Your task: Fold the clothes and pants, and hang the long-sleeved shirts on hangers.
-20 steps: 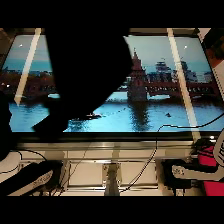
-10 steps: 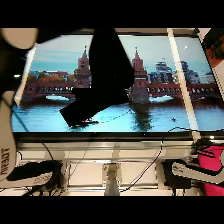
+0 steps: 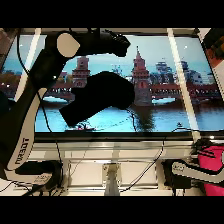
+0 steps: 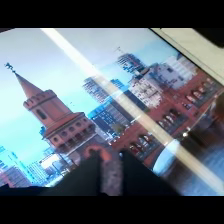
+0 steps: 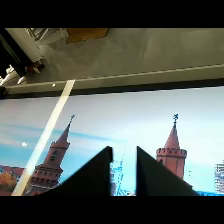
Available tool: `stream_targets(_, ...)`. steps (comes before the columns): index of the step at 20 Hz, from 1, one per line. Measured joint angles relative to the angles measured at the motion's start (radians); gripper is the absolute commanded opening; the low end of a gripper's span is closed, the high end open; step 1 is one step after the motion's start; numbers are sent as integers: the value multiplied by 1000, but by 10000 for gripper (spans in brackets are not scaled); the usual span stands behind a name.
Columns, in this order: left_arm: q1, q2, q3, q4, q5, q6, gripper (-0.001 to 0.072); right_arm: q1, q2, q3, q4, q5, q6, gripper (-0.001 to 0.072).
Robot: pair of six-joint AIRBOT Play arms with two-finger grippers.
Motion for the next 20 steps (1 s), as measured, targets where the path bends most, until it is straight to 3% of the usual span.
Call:
stream_targets(5,44,-2,-2,95,-134,13,3,-1,-3,-73,-18,67,2,14)
stream_targets(7,66,-3,-11,176,-204,-27,3,-1,-4,-160,7,97,-3,13)
stream_targets(11,136,0,-72,231,-318,-73,3,14,-2,-467,175,137,-79,14)
stream_targets(15,214,35,-215,236,-370,-58,3,112,-2,-824,273,150,-176,21)
stream_targets(16,239,51,-259,233,-377,-48,3,148,-2,-900,279,138,-199,74)
stream_targets(18,304,91,-366,195,-387,-22,3,222,-2,-1011,273,71,-227,474)
stream_targets(19,340,117,-425,159,-388,-5,3,262,-2,-1051,259,21,-237,535)
stream_targets(20,372,140,-473,129,-391,13,3,299,-2,-1077,241,-29,-244,536)
